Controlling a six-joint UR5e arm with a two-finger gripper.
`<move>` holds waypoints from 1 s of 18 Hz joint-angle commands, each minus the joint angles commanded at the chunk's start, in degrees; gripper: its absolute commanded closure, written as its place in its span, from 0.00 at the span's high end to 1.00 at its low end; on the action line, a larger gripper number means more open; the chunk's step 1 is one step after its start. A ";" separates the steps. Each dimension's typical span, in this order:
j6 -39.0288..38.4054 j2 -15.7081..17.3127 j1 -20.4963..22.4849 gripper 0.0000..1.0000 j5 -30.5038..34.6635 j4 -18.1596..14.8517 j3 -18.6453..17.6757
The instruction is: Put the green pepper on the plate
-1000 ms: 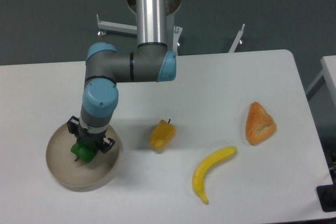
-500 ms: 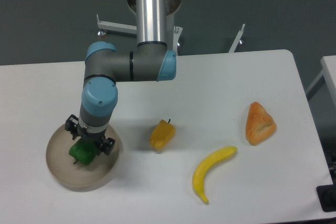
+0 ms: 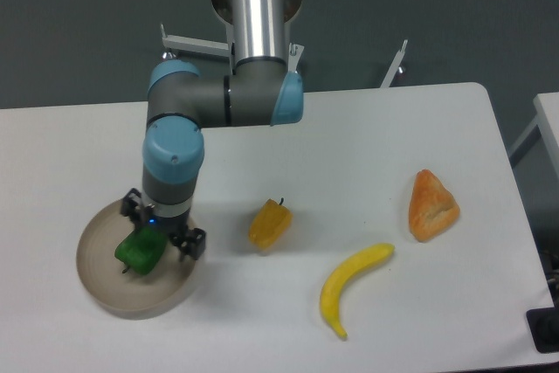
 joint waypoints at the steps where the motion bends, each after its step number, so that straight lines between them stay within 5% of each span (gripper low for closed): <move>1: 1.58 0.53 1.14 1.00 0.09 -0.09 -0.17; 13: 19.77 2.73 13.01 1.00 6.15 0.26 -0.26; 18: 23.12 2.12 13.64 1.00 6.33 0.79 -0.17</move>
